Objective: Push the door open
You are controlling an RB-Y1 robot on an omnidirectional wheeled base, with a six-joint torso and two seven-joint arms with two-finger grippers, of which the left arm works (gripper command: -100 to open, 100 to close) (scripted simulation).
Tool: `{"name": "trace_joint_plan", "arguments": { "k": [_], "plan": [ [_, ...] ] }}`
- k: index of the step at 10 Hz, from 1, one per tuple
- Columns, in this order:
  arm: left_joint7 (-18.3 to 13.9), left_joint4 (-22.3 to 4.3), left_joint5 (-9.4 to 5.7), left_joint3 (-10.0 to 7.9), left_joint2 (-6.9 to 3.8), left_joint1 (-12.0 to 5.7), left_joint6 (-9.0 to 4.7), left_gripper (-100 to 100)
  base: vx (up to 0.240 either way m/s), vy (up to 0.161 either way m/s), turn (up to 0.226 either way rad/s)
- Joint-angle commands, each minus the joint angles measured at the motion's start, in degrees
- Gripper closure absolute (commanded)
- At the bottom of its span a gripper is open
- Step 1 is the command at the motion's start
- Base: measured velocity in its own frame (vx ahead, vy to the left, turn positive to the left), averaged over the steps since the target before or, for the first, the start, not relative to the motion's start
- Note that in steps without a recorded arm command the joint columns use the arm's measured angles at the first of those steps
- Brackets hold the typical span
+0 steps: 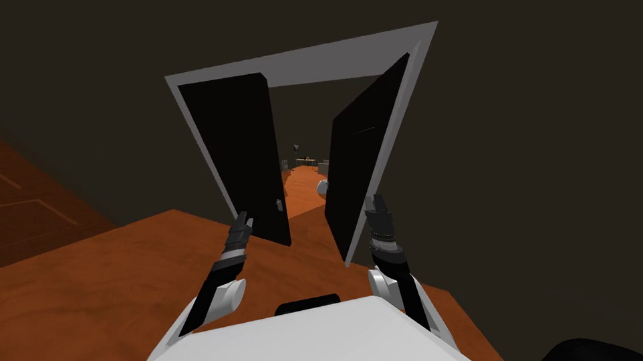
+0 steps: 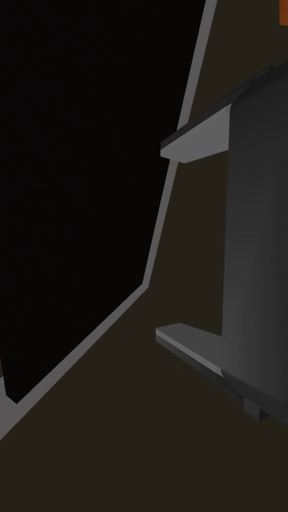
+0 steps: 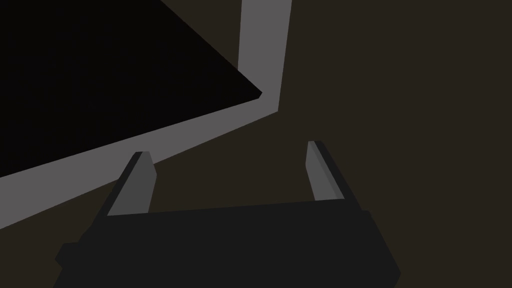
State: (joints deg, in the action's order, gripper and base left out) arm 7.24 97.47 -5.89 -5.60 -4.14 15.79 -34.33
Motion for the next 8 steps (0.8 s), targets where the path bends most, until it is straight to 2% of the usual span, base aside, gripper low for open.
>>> {"name": "trace_joint_plan", "arguments": {
  "k": [1, 6, 7, 8],
  "plan": [
    [-0.18, -2.6, -0.1, -0.23, -0.3, -1.01, -0.35, -100, 0.064, 0.146, -0.145],
    [-0.4, -10.97, -0.19, -0.66, -0.49, -4.27, -1.86, -100, 0.055, 0.134, -0.166],
    [-0.4, -11.31, -0.19, -0.66, -0.49, -4.27, -1.86, -100, 0.032, 0.084, -0.05],
    [-0.44, -13.06, -0.21, -0.75, -0.47, -4.92, -2.16, -100, 0.029, 0.059, -0.098]
  ]
}}
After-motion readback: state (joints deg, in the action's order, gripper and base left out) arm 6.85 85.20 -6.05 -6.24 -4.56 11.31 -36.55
